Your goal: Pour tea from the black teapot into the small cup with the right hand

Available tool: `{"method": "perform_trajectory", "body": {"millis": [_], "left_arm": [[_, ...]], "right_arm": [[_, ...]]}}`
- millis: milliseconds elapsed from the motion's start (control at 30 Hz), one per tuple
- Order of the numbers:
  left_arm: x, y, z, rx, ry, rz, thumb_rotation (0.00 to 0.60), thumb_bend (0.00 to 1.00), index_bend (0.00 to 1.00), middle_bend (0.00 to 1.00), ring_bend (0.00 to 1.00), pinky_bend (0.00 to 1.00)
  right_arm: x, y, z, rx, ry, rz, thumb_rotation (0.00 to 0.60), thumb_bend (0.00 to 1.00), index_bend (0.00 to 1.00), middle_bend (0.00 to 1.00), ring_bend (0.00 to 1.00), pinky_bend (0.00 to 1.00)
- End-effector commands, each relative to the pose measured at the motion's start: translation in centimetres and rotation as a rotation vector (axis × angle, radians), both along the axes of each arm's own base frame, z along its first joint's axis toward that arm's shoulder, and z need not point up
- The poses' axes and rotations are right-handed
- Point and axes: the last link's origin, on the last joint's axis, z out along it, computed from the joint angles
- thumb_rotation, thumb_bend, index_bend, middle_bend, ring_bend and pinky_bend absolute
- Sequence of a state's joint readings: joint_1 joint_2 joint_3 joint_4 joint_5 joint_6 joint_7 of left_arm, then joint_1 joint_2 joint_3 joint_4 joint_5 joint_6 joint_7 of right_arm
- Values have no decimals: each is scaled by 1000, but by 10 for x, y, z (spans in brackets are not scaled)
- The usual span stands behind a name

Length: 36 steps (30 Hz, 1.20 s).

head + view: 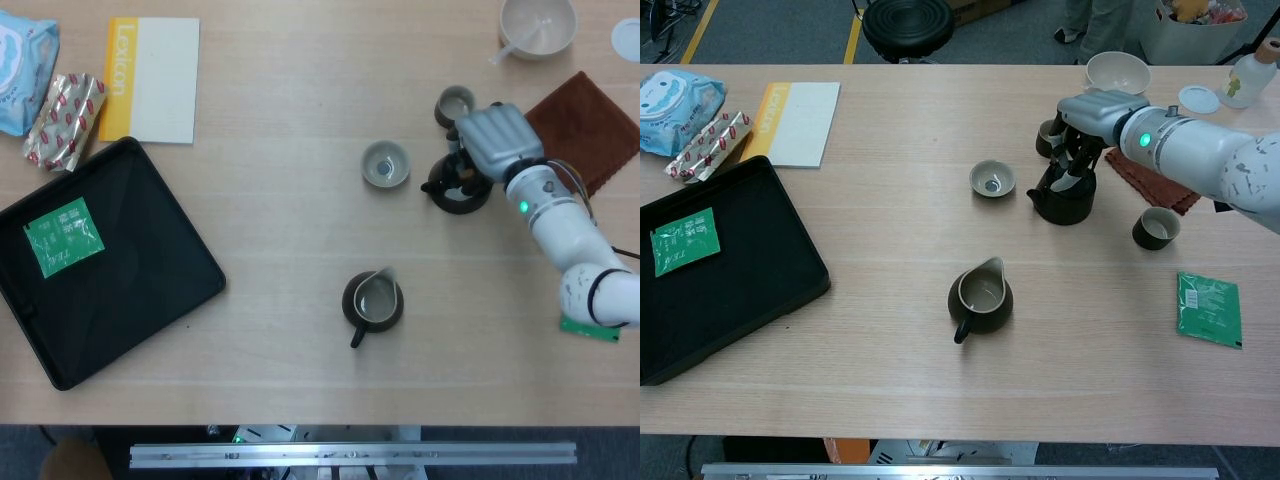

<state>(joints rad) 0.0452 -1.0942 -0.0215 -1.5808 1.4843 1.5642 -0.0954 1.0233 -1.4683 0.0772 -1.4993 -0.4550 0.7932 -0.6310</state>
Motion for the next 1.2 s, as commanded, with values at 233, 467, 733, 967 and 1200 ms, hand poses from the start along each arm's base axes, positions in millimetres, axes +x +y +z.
{"method": "perform_trajectory", "body": {"millis": [233, 467, 733, 967, 1200], "left_arm": [[0, 0, -1, -2, 0, 1, 600, 392, 146, 193, 138, 137], [0, 0, -1, -1, 0, 4, 600, 392, 146, 193, 138, 137], [-1, -1, 0, -2, -1, 5, 600, 392, 146, 193, 138, 137], [-2, -1, -1, -3, -3, 6, 600, 392, 146, 193, 138, 137], [-3, -2, 0, 0, -4, 5, 600, 392, 146, 193, 138, 137]], "right_arm": [[0, -3, 0, 13, -6, -17, 446, 12, 942, 786, 713, 283], [3, -6, 2, 21, -22, -34, 444, 12, 999, 822, 754, 284], [5, -7, 2, 37, -28, -47, 441, 12, 1000, 865, 806, 284], [11, -7, 8, 27, -17, -24, 441, 12, 1000, 905, 855, 285], [15, -5, 14, -17, 11, 32, 441, 12, 1000, 924, 878, 286]]}}
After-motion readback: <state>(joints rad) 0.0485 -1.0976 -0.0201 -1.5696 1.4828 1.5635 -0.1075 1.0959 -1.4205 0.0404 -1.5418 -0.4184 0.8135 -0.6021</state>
